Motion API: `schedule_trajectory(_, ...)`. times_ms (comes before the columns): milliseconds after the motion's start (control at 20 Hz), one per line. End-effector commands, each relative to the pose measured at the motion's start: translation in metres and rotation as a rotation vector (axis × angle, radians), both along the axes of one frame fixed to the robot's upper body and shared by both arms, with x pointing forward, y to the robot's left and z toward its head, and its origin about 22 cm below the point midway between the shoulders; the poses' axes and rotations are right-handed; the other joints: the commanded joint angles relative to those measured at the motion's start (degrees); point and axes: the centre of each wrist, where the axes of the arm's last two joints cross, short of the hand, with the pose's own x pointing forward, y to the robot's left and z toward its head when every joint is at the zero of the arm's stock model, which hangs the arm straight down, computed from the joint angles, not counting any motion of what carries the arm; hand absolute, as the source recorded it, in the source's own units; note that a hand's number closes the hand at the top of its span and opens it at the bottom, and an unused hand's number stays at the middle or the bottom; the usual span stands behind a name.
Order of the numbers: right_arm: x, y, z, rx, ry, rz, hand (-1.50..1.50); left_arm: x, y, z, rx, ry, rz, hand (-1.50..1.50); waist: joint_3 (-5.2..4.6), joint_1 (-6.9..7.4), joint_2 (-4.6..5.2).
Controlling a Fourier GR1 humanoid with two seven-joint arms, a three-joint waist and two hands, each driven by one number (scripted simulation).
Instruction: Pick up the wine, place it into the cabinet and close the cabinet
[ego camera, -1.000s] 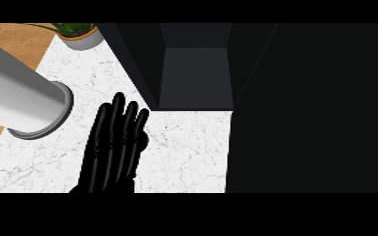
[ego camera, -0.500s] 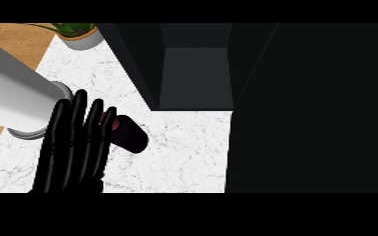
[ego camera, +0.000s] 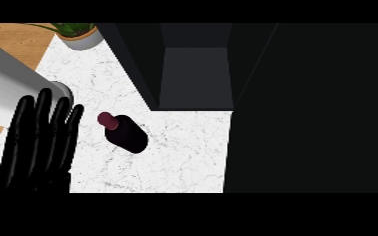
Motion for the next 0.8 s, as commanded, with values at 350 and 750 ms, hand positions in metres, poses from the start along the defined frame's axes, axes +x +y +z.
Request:
schedule_trajectory(350,-0.028,-0.010,0.020,0.015,-0.048,0.000,-1.50,0.014,0.027,-0.020,-0.068,0.091,0.017,-1.50,0.04,-0.04,0.02)
schedule_trajectory(750,-0.038,-0.011,0.027,-0.026,-0.020,0.031,-1.50,0.027,0.056,-0.067,-0.045,0.158,-0.031,-1.50,0.00,-0.05,-0.02)
